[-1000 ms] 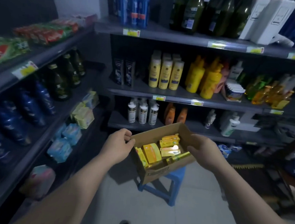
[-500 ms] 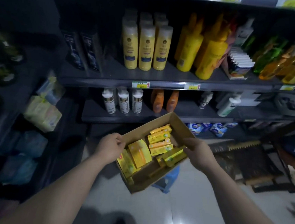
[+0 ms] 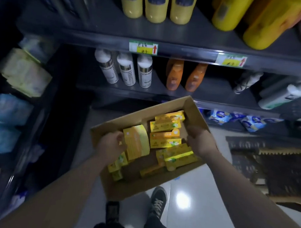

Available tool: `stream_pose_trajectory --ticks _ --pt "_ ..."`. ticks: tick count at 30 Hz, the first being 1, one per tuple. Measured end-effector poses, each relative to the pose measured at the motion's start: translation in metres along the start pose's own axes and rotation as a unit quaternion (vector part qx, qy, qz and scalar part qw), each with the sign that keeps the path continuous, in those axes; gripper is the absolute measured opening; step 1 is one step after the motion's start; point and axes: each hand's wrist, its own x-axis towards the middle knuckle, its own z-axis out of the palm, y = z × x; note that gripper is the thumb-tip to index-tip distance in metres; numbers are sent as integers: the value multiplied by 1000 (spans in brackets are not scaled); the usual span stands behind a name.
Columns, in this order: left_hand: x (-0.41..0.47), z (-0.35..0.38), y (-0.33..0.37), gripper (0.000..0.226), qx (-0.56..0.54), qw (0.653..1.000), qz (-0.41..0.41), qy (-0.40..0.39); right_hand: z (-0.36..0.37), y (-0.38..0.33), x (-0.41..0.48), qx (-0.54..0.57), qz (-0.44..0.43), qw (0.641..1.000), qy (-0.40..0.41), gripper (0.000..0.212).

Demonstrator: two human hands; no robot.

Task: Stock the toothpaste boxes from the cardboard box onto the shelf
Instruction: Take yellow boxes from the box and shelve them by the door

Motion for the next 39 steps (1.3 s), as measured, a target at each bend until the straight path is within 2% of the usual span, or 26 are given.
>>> stream_pose_trajectory --ticks 8,14,20,23,28,31,35,39 --pt "59 58 -21 65 14 999 -50 -14 52 21 76 -6 -16 1000 -7 52" --pt "87 111 -51 100 89 995 -15 -43 95 32 122 -52 -12 999 -2 66" --pt "106 142 -74 124 172 984 16 -37 115 42 140 -50 -23 998 34 66" --pt "108 148 -76 123 187 982 32 -26 122 45 145 -14 -22 997 73 64" --pt "109 151 -82 117 163 985 43 -17 126 47 154 -65 -65 985 146 54" --pt "106 144 -81 115 145 988 43 -25 125 47 153 -99 -81 983 130 47" --pt "96 127 -77 110 98 991 65 -65 124 40 150 -108 -69 985 112 52" --pt "83 111 -75 80 78 985 114 -100 119 37 149 -118 -77 987 83 56"
